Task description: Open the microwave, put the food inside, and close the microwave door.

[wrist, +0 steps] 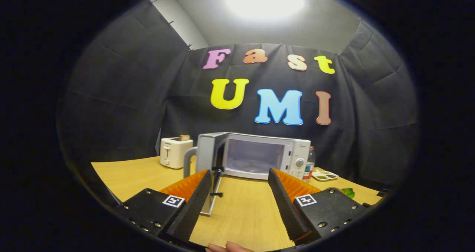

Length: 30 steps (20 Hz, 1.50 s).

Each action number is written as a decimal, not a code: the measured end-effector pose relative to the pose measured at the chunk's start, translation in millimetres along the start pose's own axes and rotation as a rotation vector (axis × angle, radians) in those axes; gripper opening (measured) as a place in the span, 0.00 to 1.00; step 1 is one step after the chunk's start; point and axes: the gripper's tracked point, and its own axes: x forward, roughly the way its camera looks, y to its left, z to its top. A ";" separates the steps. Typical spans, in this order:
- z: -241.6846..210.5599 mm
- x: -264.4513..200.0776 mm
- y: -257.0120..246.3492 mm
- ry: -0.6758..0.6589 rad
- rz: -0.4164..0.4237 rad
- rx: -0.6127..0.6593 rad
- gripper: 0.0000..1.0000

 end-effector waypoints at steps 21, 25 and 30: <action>-140.5 4.8 -175.0 0.199 -0.160 0.511 0.74; -143.2 7.9 -165.7 0.230 -0.080 0.646 0.41; -130.7 7.5 -160.7 0.202 -0.078 0.557 0.21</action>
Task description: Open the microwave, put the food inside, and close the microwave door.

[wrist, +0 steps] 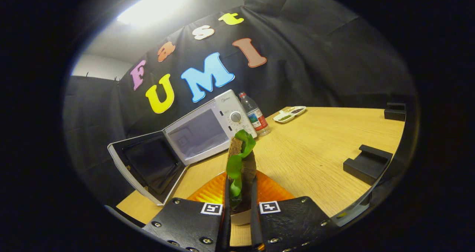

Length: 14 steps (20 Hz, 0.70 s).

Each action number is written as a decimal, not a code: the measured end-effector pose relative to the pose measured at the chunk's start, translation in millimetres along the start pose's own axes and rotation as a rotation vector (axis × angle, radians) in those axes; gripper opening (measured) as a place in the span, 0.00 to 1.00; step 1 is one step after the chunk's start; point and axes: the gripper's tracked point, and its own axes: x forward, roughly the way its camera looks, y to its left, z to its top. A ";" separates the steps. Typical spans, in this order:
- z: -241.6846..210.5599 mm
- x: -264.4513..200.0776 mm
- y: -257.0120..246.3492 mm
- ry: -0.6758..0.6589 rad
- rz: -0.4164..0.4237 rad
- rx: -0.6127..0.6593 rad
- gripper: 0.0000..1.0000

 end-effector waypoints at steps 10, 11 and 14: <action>44.7 16.0 38.2 -0.039 -0.012 -0.187 0.22; 49.2 20.1 44.8 -0.042 -0.011 -0.212 0.22; 59.3 40.9 71.9 -0.037 0.016 -0.250 0.21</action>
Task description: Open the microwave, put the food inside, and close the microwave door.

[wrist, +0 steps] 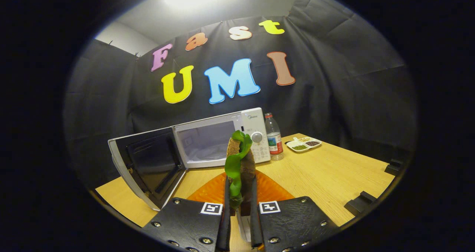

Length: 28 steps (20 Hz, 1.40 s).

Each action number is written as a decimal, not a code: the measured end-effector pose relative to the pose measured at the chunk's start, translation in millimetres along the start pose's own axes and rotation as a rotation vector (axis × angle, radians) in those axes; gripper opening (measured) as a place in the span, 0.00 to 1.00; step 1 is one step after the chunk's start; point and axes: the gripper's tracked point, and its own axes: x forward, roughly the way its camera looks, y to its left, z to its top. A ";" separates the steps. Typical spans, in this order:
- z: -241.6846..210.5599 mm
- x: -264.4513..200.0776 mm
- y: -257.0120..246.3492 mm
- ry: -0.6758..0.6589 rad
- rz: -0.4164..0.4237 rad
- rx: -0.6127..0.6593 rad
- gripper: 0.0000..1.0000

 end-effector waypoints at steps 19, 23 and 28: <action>11.2 213.9 128.6 0.085 0.009 -0.101 0.21; 9.6 254.1 138.5 0.077 -0.016 -0.132 0.21; -6.1 297.0 158.6 0.101 0.007 -0.143 0.21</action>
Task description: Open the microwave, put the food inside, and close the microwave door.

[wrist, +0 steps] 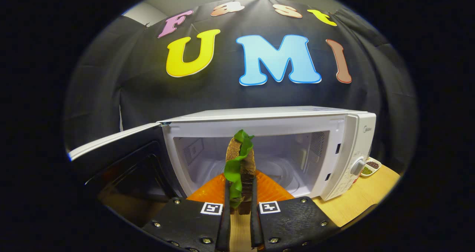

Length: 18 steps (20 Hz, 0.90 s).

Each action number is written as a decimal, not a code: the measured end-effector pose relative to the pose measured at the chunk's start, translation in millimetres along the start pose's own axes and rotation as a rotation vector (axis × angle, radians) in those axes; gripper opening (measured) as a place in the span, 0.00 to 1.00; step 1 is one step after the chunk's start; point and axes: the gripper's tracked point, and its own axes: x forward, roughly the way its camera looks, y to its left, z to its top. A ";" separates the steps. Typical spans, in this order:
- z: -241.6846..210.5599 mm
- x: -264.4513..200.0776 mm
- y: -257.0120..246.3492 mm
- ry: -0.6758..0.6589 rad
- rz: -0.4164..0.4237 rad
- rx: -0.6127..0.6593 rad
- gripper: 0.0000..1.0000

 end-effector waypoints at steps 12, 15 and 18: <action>0.0 99.7 0.6 0.004 -0.021 0.028 0.22; 3.1 111.0 -15.7 -0.020 -0.067 0.028 0.39; 4.4 118.0 -43.8 -0.042 -0.160 -0.076 0.59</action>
